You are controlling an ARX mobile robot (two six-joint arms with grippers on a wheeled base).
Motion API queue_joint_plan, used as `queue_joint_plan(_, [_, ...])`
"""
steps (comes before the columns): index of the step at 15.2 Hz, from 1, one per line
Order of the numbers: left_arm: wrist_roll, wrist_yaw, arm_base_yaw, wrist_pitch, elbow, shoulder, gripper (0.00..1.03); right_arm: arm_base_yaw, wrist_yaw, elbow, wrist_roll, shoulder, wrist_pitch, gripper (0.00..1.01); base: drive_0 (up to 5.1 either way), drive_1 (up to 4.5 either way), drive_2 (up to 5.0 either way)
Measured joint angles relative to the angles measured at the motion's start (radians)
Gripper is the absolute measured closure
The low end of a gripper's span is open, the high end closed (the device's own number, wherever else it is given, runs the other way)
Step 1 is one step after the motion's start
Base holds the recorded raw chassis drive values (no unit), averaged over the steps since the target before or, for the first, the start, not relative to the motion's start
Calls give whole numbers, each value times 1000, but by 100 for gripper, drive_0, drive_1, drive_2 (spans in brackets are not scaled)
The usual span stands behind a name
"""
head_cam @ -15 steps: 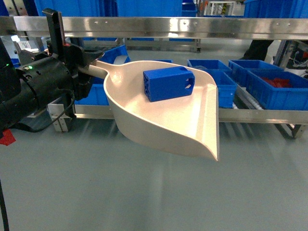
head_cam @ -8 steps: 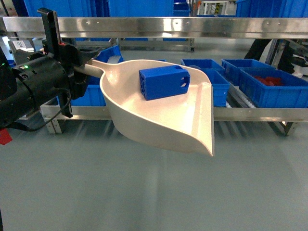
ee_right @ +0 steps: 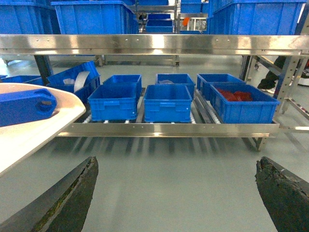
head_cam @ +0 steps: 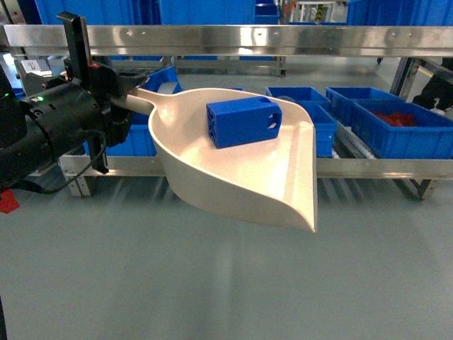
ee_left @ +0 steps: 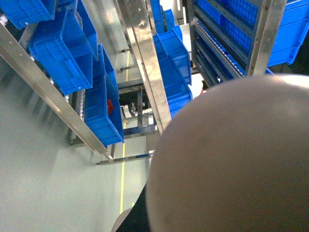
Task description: Place part in tray to right shelf
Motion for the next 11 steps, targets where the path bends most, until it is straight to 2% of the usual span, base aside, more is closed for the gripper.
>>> queue_joint_plan(11, [0,2,0,0,0,0,89,0,-1,0,0,0,0,3,0,0,0])
